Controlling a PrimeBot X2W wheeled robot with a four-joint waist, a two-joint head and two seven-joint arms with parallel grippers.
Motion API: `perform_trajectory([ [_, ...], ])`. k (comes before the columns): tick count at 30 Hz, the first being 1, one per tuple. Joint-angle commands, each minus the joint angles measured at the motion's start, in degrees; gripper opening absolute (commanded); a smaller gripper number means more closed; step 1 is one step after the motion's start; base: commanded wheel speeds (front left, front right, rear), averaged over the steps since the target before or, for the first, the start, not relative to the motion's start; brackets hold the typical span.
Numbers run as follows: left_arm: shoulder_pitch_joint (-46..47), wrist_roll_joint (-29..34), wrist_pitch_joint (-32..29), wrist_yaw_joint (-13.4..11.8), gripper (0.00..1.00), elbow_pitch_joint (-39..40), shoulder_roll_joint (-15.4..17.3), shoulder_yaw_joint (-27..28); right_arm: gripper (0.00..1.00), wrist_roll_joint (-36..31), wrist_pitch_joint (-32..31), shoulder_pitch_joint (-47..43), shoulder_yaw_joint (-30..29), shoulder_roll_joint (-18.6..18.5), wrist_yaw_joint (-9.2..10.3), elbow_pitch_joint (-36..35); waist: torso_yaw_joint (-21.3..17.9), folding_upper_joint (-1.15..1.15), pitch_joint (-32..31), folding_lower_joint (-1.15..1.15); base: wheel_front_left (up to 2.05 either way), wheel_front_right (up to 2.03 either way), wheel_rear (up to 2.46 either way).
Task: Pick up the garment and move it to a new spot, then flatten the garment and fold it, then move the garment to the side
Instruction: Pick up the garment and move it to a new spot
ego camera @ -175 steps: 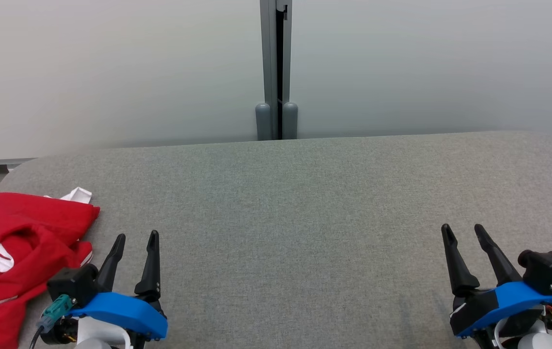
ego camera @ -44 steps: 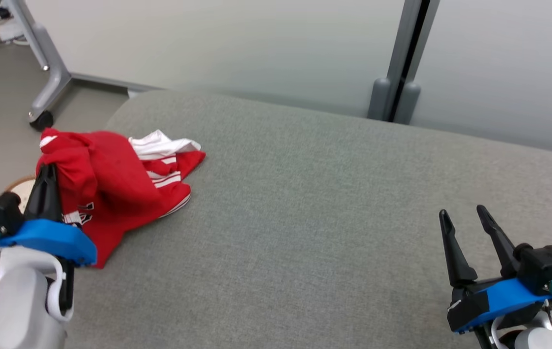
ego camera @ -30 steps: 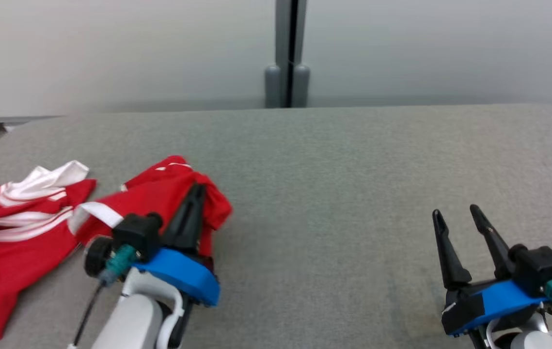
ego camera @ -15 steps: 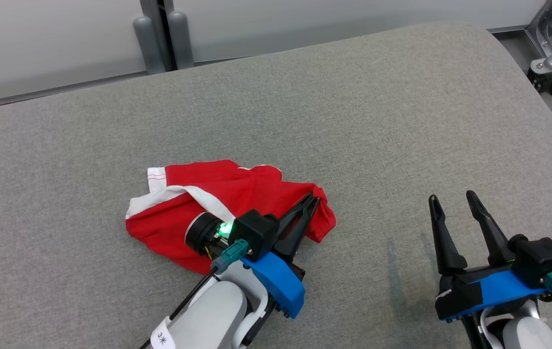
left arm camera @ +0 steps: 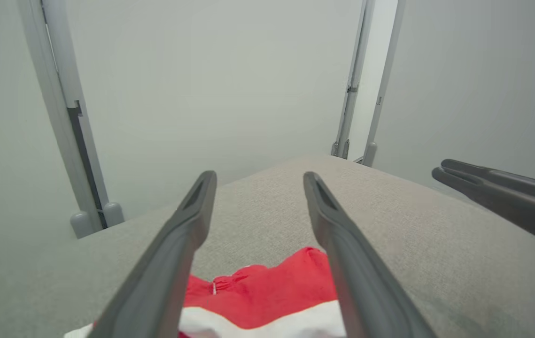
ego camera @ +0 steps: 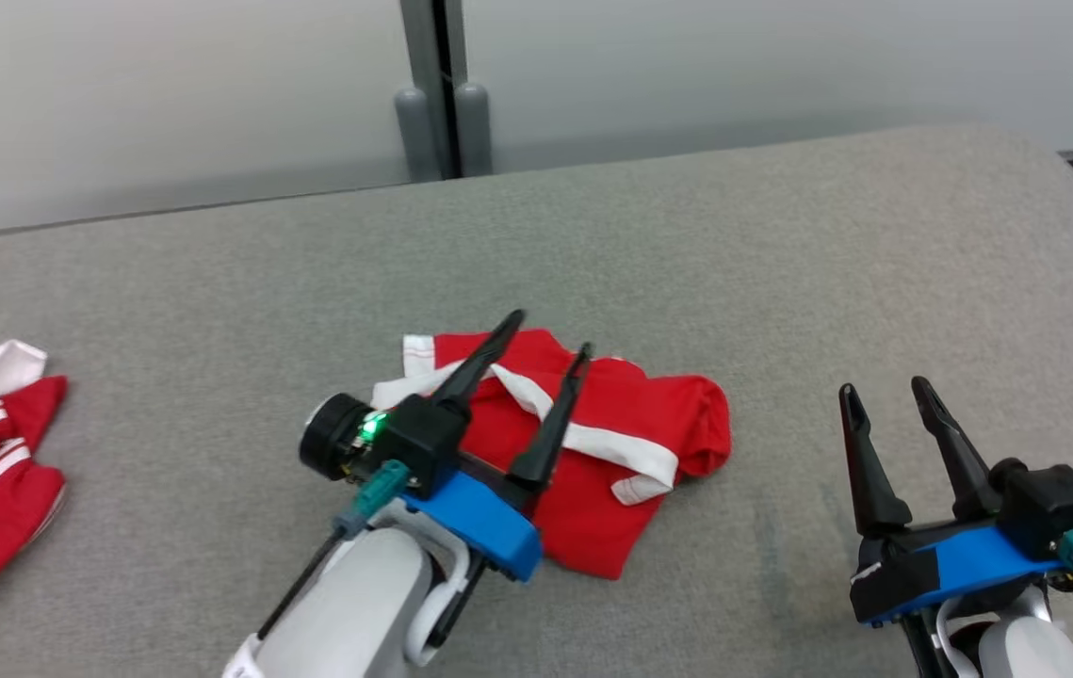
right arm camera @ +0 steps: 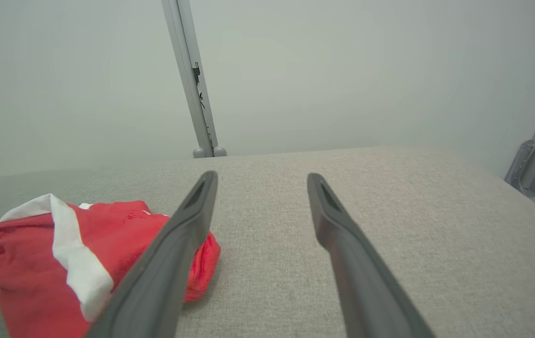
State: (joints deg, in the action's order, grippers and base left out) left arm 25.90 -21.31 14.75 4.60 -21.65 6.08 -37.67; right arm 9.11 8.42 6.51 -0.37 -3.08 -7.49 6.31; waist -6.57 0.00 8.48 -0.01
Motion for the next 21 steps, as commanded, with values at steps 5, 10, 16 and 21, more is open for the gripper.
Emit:
perform_trajectory([
  [5, -4.2, -1.9, 0.4, -4.9, 1.00, 1.9, 5.2, 7.9, 1.00, -0.5, -1.5, -1.3, -0.2, -0.5, 0.00, -1.1, 5.5, 0.00, -2.2, 0.01, 0.00, 0.00, 0.00],
  [10, -8.8, -2.9, 0.5, -7.4, 1.00, 4.2, 9.2, 14.3, 1.00, -0.4, -2.3, -2.1, -0.1, -0.7, 0.00, -1.8, 8.4, 0.00, -3.6, 0.01, 0.00, 0.00, 0.00],
  [16, -14.7, -4.6, 0.5, -7.8, 1.00, 6.1, 13.0, 19.3, 1.00, -0.6, -3.2, -3.4, 0.2, -0.6, 0.00, -2.1, 9.7, 0.00, -5.6, 0.01, 0.00, 0.00, 0.00],
  [21, -17.9, -5.3, 0.4, -7.2, 1.00, 6.9, 14.0, 19.3, 1.00, -0.8, -4.0, -5.1, -0.2, -0.7, 0.00, -2.1, 9.3, 0.00, -7.4, 0.01, 0.00, 0.00, 0.00],
])
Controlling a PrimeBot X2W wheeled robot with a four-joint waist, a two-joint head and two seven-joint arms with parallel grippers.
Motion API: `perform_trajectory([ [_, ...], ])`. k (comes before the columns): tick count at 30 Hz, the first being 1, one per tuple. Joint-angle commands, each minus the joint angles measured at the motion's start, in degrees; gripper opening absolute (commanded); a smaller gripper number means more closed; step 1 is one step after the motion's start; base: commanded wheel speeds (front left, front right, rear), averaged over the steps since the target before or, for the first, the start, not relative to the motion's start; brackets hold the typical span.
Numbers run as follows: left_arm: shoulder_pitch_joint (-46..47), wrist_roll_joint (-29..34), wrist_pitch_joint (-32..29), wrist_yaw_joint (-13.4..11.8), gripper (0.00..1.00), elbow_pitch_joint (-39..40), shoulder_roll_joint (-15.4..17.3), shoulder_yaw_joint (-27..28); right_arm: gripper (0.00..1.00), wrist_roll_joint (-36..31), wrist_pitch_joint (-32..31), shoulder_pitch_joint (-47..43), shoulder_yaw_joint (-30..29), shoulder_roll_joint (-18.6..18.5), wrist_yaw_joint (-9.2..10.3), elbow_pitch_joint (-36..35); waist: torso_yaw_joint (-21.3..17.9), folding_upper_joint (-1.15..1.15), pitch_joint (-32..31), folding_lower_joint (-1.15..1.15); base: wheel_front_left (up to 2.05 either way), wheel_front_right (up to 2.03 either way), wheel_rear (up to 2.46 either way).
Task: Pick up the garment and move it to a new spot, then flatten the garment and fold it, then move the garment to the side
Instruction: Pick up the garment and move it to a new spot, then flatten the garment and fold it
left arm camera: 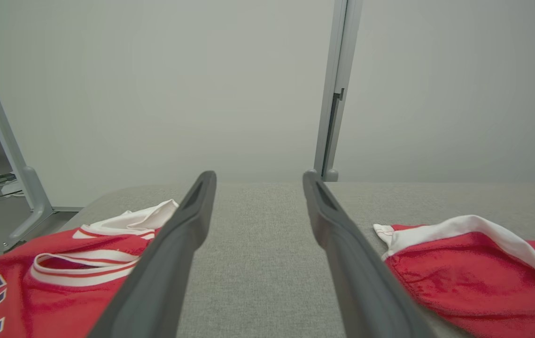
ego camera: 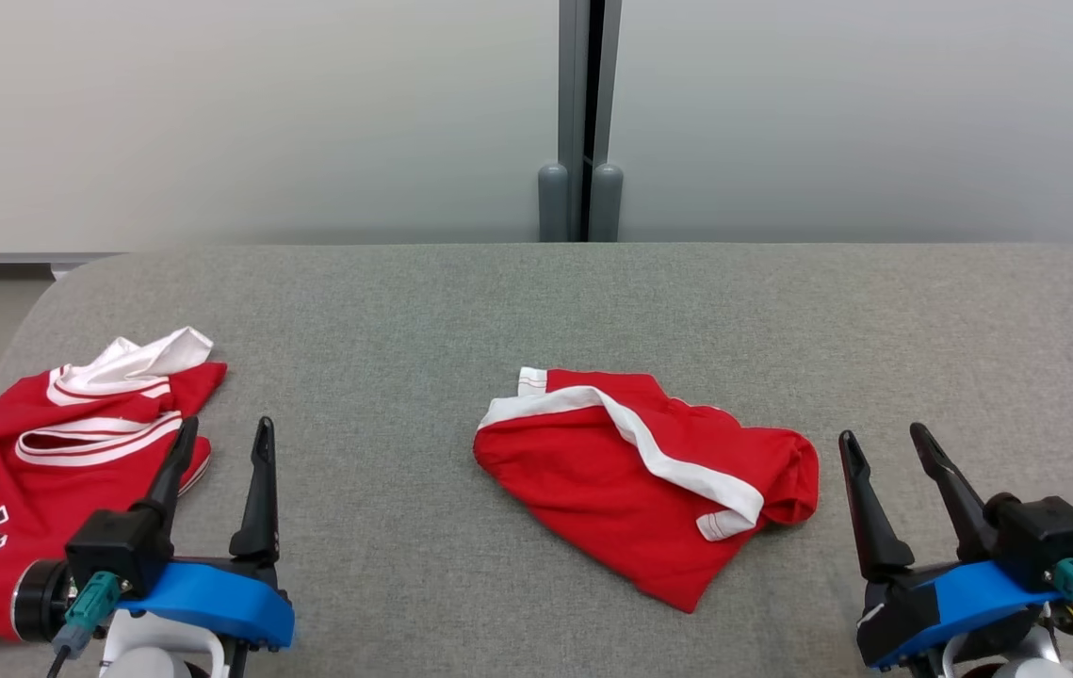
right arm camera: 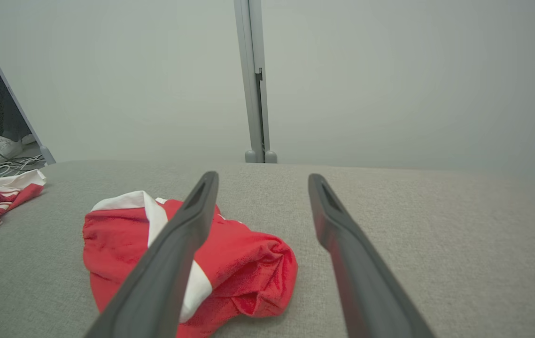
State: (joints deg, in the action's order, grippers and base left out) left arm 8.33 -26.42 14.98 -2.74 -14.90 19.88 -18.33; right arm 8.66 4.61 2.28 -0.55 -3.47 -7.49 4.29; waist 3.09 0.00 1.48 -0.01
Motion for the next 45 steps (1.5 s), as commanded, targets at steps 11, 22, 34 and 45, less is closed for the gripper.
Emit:
perform_trajectory([
  [11, -3.7, -0.9, -0.7, 0.2, 1.00, 0.9, 0.3, -1.2, 1.00, -0.6, -1.5, -4.9, -1.1, 0.0, 0.00, -1.9, -2.1, 0.00, -2.5, 0.01, 0.00, 0.00, 0.00],
  [22, -4.7, -1.7, -1.1, -0.3, 1.00, 0.5, 0.8, -1.4, 1.00, -0.7, -2.7, -6.1, -1.2, 0.4, 0.00, -3.4, -2.4, 0.00, -2.9, 0.01, 0.00, 0.00, 0.00],
  [34, -3.4, -1.6, -1.1, -0.7, 1.00, 1.0, 0.7, -1.9, 1.00, -0.8, -3.6, -5.0, 0.1, 0.5, 0.00, -2.8, -1.8, 0.00, -2.1, 0.01, 0.00, 0.00, 0.00],
  [45, 1.9, 0.1, -0.8, -0.4, 1.00, 2.7, -0.4, -3.1, 1.00, 1.3, -4.8, 0.3, 8.5, 0.4, 0.00, 7.6, 1.2, 0.00, 5.0, 0.01, 0.00, 0.00, 0.00],
])
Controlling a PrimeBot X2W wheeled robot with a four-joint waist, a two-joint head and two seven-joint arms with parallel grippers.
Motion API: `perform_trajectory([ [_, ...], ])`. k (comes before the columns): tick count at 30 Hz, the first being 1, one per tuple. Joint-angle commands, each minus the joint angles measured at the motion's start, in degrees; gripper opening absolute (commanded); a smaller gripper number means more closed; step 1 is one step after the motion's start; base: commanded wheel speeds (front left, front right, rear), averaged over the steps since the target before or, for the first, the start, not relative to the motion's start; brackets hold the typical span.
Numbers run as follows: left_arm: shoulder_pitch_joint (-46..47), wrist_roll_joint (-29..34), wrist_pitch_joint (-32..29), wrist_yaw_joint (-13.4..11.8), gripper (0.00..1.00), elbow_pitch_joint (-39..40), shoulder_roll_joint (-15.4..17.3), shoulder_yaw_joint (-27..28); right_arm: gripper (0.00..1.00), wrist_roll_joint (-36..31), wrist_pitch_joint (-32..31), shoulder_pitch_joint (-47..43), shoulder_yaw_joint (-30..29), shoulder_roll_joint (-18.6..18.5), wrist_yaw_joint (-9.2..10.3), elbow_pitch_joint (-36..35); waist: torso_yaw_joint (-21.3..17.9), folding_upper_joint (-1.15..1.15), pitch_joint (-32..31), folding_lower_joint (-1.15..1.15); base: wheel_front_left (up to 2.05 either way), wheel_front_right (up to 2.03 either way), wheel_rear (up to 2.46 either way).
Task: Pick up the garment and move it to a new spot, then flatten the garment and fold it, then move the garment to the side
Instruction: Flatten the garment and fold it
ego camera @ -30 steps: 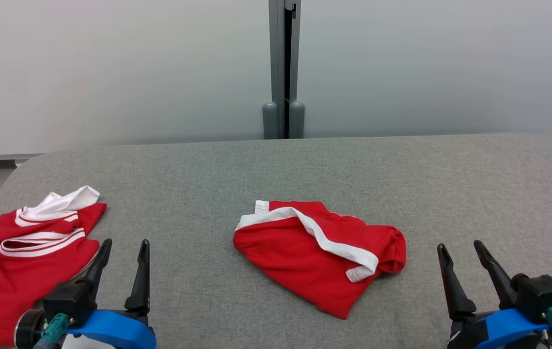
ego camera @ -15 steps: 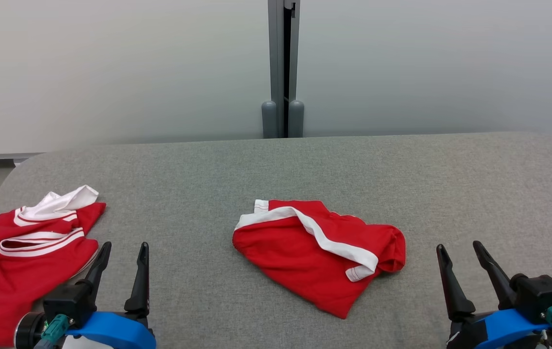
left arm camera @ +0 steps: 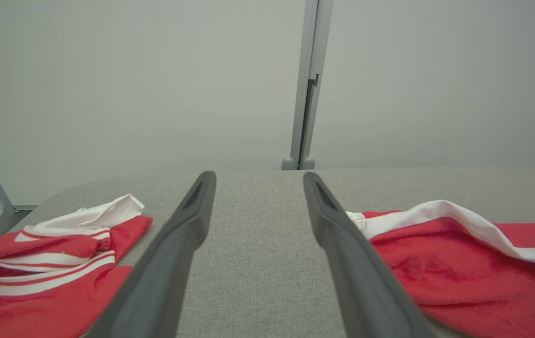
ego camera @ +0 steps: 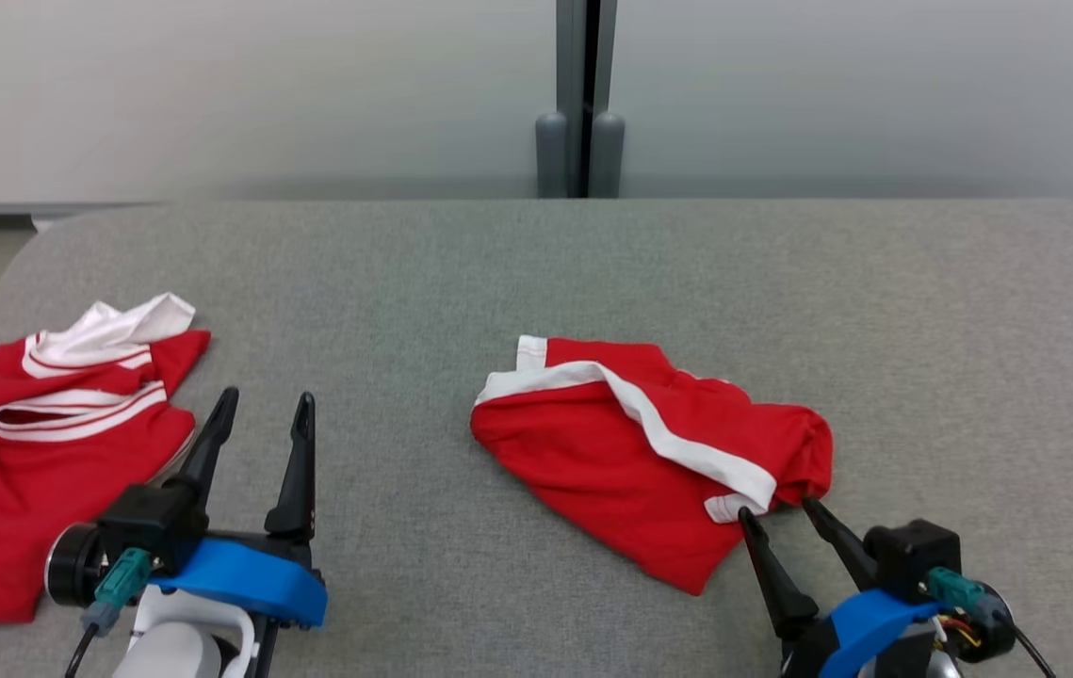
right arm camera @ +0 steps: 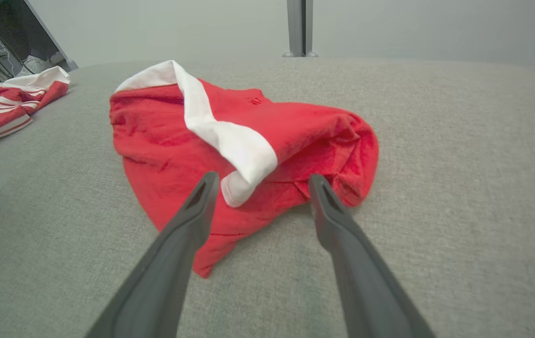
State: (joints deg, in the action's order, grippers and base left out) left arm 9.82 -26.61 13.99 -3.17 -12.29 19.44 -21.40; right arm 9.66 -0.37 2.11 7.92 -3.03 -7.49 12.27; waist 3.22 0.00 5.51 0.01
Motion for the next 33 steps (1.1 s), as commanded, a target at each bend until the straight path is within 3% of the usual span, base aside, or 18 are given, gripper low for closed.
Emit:
perform_trajectory([
  [1, 0.8, 0.5, 0.3, 0.2, 1.00, -0.1, 0.0, -0.1, 1.00, 0.3, 0.4, 1.4, 0.2, 0.0, 0.00, 0.9, 1.3, 0.00, 1.6, -0.01, 0.00, 0.00, 0.00],
  [3, 1.6, 0.5, 0.5, 0.3, 1.00, -0.4, -0.3, -0.1, 1.00, 0.9, 0.9, 3.0, 0.1, 0.1, 0.00, 3.4, 1.5, 0.00, 2.4, -0.01, 0.00, 0.00, 0.00],
  [4, 2.0, 0.7, 0.6, 0.4, 1.00, -0.6, -0.5, -0.1, 0.78, 1.1, 1.1, 3.7, 0.2, 0.1, 0.00, 4.6, 1.5, 0.00, 2.7, -0.01, 0.00, 0.00, 0.00],
  [6, 2.4, 0.8, 0.8, 0.4, 1.00, -0.9, -0.5, 0.1, 0.00, 1.1, 1.2, 5.0, 0.5, 0.1, 0.00, 6.3, 1.5, 0.00, 3.0, -0.01, 0.00, 0.00, 0.00],
  [11, 3.2, 1.4, 0.9, 0.4, 1.00, -1.5, -0.7, 0.3, 0.00, -1.0, 2.2, 6.2, -1.5, -2.0, 0.00, 6.7, 1.2, 0.00, 3.4, -0.01, 0.00, 0.00, 0.00],
  [20, 4.2, 1.7, 1.2, 0.6, 1.00, -1.6, -1.2, 1.0, 0.00, -9.6, 3.8, 7.3, -8.9, -9.3, 0.00, 1.7, -0.1, 0.00, 4.2, -0.01, 0.00, 0.00, 0.00],
  [24, 4.7, 1.9, 1.2, 0.8, 1.00, -1.5, -1.5, 1.0, 0.00, -12.9, 4.5, 5.8, -11.3, -9.5, 0.00, 4.3, 0.0, 0.00, 5.0, -0.01, 0.00, 0.00, 0.00],
  [25, 4.8, 2.0, 1.2, 0.9, 1.00, -1.6, -1.7, 1.0, 0.15, -13.3, 4.9, 5.6, -11.7, -9.1, 0.00, 5.3, 0.0, 0.00, 5.2, -0.01, 0.00, 0.00, 0.00],
  [26, 4.8, 2.1, 1.2, 0.9, 1.00, -1.7, -1.7, 1.1, 0.40, -13.3, 5.0, 5.2, -12.1, -8.3, 0.00, 6.7, 0.0, 0.00, 5.3, -0.01, 0.00, 0.00, 0.00],
  [27, 4.8, 2.2, 1.2, 0.9, 1.00, -1.7, -1.8, 1.2, 1.00, -13.5, 5.3, 4.9, -12.5, -7.7, 0.00, 7.8, 0.0, 0.00, 5.5, -0.01, 0.00, 0.00, 0.00],
  [33, 4.2, 2.3, 1.3, 1.0, 1.00, -2.2, -1.9, 1.6, 1.00, -13.8, 8.4, 3.6, -16.0, -4.0, 0.00, 12.9, -0.3, 0.00, 5.3, -0.01, 0.00, 0.00, 0.00],
])
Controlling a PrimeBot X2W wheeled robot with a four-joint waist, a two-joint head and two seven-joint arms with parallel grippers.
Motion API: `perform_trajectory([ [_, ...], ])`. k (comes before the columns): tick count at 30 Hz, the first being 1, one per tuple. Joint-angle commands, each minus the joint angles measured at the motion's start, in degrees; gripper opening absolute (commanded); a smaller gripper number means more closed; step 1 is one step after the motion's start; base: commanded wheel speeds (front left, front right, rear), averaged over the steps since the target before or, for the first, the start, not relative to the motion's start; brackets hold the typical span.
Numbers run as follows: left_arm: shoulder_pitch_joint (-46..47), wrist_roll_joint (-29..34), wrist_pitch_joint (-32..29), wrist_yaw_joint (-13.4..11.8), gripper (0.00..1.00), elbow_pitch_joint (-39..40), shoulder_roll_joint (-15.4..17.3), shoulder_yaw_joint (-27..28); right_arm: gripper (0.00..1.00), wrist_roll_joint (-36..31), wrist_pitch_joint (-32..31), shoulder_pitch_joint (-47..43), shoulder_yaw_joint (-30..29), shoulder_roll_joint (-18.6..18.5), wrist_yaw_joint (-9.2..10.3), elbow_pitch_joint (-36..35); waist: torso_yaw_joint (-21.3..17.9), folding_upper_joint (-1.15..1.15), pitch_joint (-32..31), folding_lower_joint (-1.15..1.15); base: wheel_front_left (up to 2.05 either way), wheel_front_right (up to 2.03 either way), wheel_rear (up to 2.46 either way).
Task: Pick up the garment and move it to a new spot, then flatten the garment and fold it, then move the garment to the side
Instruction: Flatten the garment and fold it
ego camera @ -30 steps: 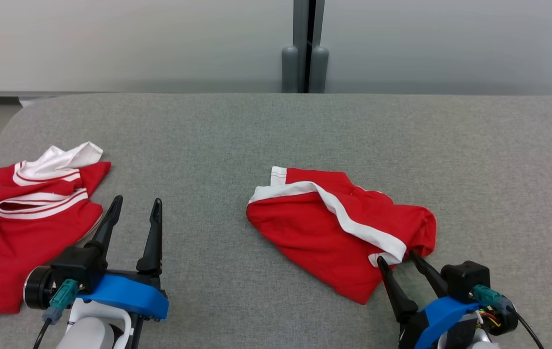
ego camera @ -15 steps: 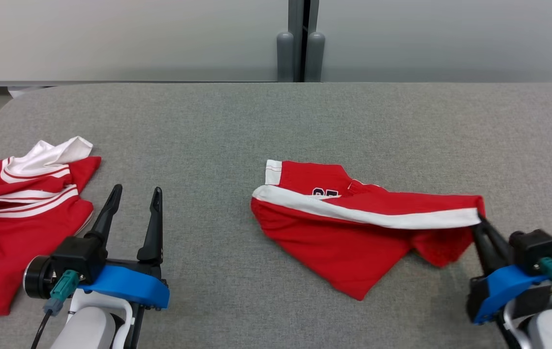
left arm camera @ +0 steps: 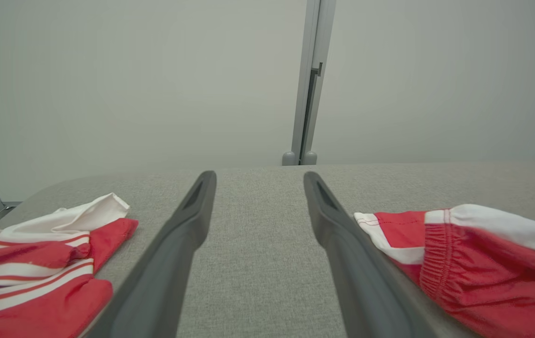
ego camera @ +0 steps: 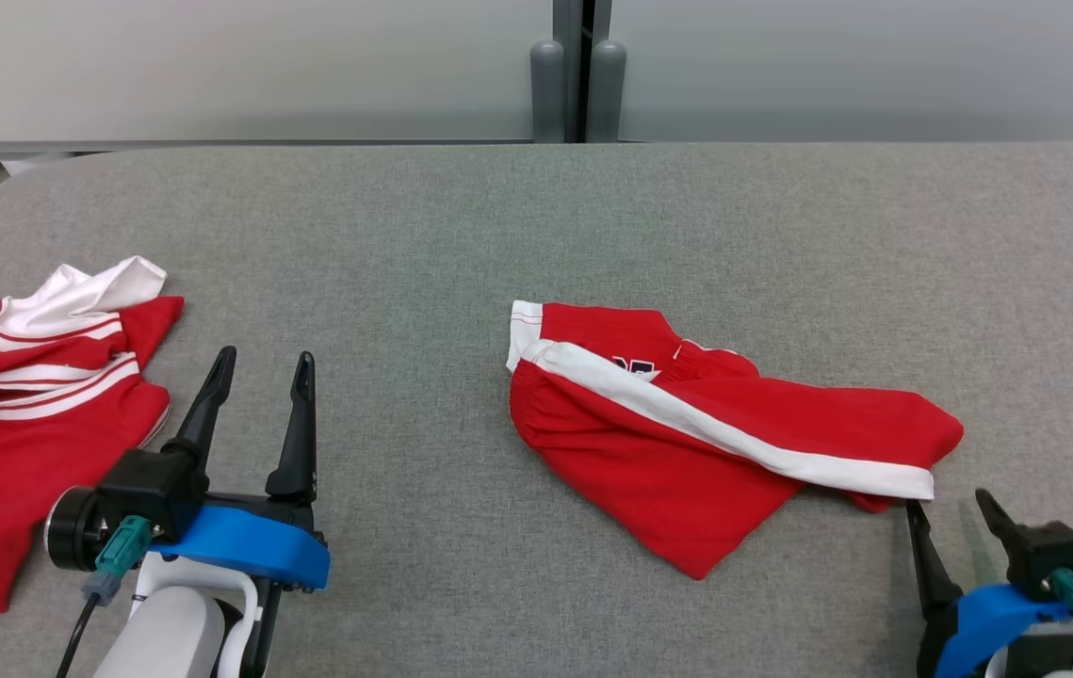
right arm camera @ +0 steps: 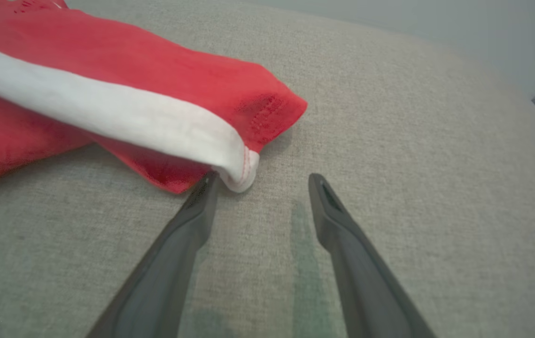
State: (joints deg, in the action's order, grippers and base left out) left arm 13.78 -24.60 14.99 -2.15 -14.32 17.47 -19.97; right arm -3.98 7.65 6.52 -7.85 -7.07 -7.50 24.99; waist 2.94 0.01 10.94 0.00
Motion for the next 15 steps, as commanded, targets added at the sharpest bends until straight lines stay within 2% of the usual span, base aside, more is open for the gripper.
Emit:
perform_trajectory([
  [1, 0.0, 0.3, 0.2, 0.1, 1.00, -0.2, 0.1, 0.2, 1.00, 0.3, 0.9, -1.2, -0.9, 0.5, 0.02, 0.5, -0.1, -0.01, -0.4, 0.00, 0.00, 0.00, 0.00],
  [8, -2.2, 0.2, 0.3, -0.3, 1.00, -0.4, 0.4, 1.0, 1.00, 3.9, 3.1, -5.1, -0.9, 2.9, 0.01, -3.0, -1.1, -0.01, -2.8, 0.00, 0.00, 0.00, 0.00],
  [15, -5.2, -0.6, 0.0, -1.3, 1.00, -0.1, 1.0, 1.6, 1.00, 8.7, 1.9, -8.6, 1.8, 3.7, 0.01, -14.7, -2.2, -0.01, -5.7, 0.00, 0.00, 0.00, 0.00],
])
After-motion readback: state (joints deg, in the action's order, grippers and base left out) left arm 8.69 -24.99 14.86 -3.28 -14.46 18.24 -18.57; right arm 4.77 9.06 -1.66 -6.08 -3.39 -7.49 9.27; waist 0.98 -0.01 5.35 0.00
